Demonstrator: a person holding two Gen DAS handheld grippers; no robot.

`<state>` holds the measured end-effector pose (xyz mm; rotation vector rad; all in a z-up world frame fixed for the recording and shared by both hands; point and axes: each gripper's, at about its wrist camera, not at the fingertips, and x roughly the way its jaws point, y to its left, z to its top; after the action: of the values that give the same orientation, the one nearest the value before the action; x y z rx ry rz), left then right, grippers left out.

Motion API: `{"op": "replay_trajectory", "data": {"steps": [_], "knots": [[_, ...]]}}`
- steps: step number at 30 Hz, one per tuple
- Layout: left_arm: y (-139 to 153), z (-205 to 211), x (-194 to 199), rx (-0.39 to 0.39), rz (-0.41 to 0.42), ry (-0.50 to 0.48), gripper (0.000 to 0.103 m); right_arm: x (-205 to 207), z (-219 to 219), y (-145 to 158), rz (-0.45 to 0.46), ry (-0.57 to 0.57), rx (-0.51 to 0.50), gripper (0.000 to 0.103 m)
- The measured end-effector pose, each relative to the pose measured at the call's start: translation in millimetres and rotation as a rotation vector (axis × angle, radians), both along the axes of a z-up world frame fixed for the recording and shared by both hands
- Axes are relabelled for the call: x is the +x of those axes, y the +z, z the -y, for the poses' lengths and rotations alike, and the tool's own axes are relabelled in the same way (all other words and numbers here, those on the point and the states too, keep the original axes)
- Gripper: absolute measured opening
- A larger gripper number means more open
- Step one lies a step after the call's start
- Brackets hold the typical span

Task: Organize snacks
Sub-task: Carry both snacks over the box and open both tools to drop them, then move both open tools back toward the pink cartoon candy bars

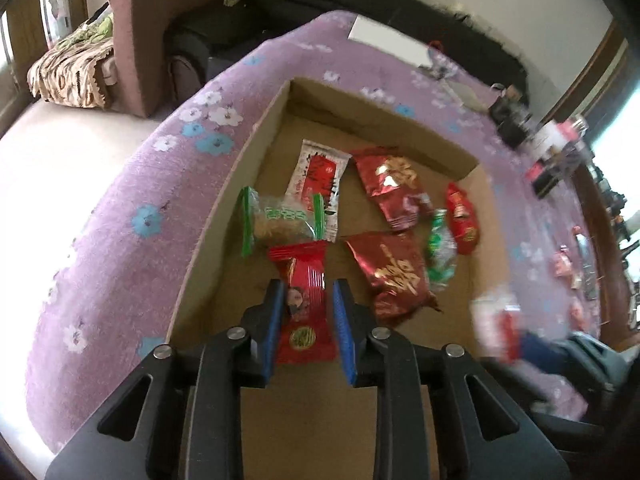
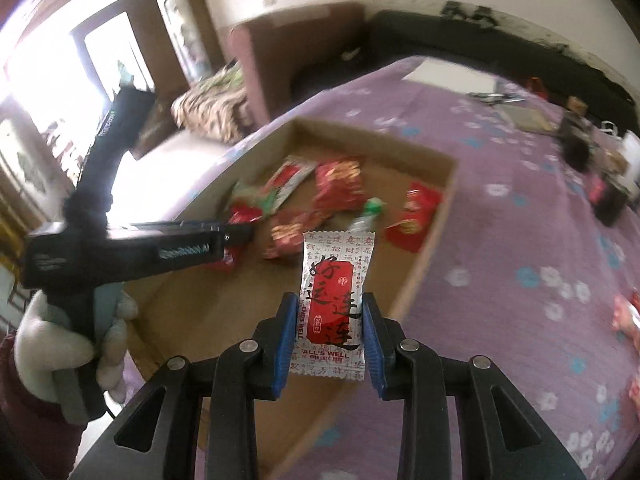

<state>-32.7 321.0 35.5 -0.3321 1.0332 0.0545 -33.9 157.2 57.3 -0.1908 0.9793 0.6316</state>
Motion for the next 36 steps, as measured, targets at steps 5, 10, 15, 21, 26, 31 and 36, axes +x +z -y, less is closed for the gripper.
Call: {"op": "replay_trajectory", "data": {"steps": [5, 10, 15, 21, 26, 31, 36], "knots": [[21, -15, -29, -0.045, 0.094, 0.037, 0.068, 1, -27, -17, -0.039, 0.049, -0.025, 0.032], [33, -31, -60, -0.079, 0.168, 0.11, 0.07, 6, -43, -29, -0.076, 0.051, -0.006, 0.034], [37, -26, -77, -0.082, 0.178, 0.15, 0.07, 3, -38, -26, -0.098, 0.041, 0.052, 0.035], [52, 9, -92, -0.105, 0.264, 0.078, 0.07, -14, 2, 3, -0.028, -0.008, 0.126, 0.037], [59, 60, -98, -0.114, 0.298, -0.05, 0.07, -23, 70, 20, 0.046, -0.107, 0.181, 0.051], [48, 125, -97, -0.144, 0.211, -0.243, 0.07, -21, 156, 10, 0.066, -0.256, 0.149, 0.051], [40, 177, -98, -0.125, 0.173, -0.37, 0.07, -2, 273, 0, 0.04, -0.515, 0.184, 0.051]]}}
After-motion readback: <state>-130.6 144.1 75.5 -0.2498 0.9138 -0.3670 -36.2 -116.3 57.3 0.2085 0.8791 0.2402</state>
